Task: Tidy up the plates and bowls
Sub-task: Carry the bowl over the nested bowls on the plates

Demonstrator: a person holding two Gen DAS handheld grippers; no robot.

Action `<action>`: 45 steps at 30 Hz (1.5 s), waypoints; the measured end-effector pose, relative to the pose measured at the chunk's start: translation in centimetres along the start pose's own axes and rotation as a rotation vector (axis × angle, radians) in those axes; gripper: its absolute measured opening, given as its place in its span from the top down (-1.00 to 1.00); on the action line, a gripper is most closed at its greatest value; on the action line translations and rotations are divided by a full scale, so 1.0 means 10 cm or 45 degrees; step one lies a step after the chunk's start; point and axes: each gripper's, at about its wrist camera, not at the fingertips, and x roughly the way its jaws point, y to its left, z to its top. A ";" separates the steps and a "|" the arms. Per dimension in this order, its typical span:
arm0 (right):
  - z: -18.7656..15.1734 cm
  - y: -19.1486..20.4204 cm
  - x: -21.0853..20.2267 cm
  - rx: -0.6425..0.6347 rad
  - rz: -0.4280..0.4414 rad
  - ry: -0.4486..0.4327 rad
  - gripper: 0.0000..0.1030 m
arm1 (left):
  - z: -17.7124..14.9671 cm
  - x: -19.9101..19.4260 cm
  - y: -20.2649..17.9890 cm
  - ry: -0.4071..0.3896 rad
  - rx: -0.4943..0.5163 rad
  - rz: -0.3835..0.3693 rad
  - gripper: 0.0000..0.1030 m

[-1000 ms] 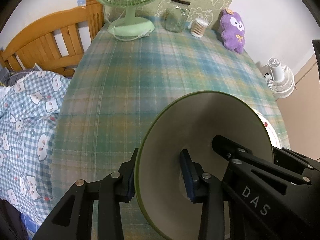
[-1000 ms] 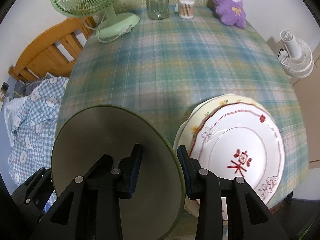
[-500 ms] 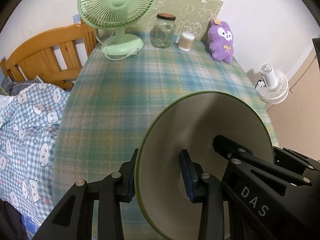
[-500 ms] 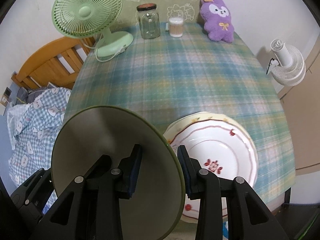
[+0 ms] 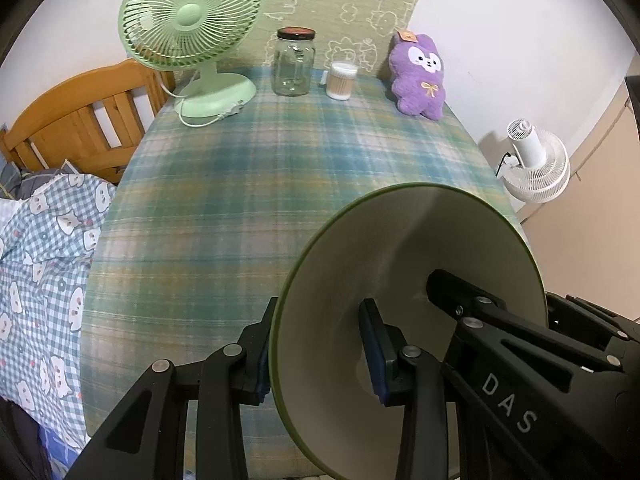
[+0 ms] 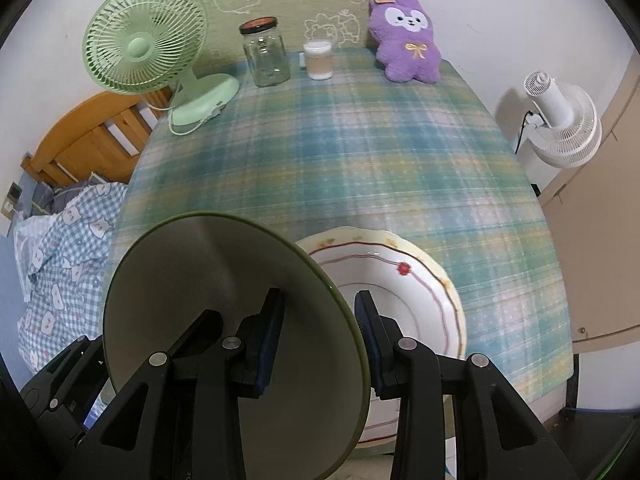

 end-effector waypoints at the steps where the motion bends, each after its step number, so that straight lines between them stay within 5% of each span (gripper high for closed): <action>1: 0.00 -0.04 0.00 0.003 -0.001 0.003 0.23 | 0.00 0.01 -0.03 0.003 0.002 0.000 0.30; 19: 0.02 -0.57 0.28 0.007 -0.018 0.103 0.23 | -0.04 0.37 -0.47 0.111 -0.018 0.011 0.31; 45: 0.04 -0.54 0.39 -0.072 0.010 0.087 0.27 | -0.07 0.44 -0.49 0.074 -0.062 0.095 0.30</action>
